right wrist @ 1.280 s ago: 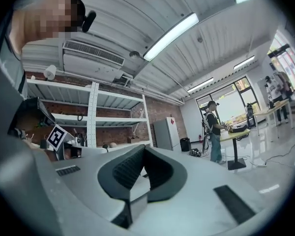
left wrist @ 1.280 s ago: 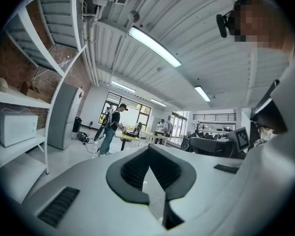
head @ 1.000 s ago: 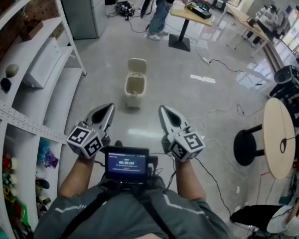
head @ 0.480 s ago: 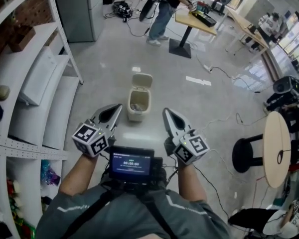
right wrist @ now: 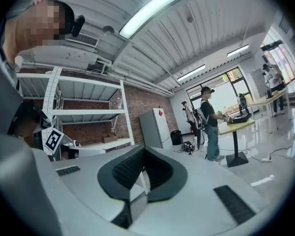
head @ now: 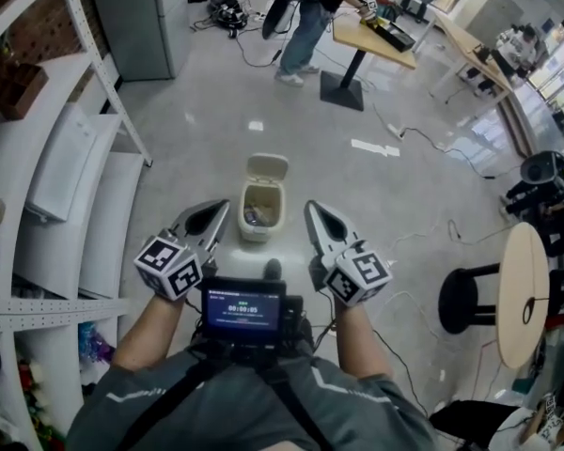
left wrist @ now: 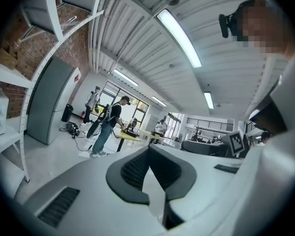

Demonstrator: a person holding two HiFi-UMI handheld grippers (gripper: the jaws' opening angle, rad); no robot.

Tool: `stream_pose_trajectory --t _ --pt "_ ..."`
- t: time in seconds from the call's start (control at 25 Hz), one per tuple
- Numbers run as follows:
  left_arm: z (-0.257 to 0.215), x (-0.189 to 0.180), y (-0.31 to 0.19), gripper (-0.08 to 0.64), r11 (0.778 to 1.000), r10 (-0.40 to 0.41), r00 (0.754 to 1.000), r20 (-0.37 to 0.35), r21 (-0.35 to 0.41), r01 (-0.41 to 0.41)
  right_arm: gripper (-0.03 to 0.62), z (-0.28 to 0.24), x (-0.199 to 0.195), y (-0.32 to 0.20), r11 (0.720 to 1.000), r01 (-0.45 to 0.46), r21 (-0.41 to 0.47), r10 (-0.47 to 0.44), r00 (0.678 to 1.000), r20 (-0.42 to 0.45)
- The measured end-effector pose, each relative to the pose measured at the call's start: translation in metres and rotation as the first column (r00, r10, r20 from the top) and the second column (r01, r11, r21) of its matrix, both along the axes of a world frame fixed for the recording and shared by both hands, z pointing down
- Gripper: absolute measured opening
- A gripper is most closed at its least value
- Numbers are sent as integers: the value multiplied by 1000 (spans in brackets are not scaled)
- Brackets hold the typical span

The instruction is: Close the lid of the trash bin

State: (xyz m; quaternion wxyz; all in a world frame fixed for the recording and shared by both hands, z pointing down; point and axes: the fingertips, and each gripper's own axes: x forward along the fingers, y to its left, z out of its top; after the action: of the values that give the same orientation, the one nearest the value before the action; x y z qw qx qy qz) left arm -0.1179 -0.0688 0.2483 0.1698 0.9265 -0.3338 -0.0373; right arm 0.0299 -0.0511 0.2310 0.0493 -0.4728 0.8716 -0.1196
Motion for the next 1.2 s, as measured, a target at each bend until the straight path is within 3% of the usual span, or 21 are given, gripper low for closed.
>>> stream_pose_trajectory --t 0.32,0.52,0.68,0.92,1.2 --pt "-9 37 -95 -6 997 -73 996 48 7 73 9 -5 35 -91 999 45 20 -45 999 -18" --pt "-11 66 -145 -6 995 -98 995 22 11 97 10 1 61 -141 996 89 13 -89 996 -9" --pt "-10 73 -182 -6 990 -142 990 23 -17 143 9 -4 74 -180 998 68 -1 -68 998 -8" --pt "12 80 -224 -6 994 -105 985 134 -13 108 11 11 70 -227 999 35 -33 -35 999 -7" --pt "70 83 -261 -6 998 -60 968 243 -16 65 11 99 59 -274 979 16 -203 -34 996 -83"
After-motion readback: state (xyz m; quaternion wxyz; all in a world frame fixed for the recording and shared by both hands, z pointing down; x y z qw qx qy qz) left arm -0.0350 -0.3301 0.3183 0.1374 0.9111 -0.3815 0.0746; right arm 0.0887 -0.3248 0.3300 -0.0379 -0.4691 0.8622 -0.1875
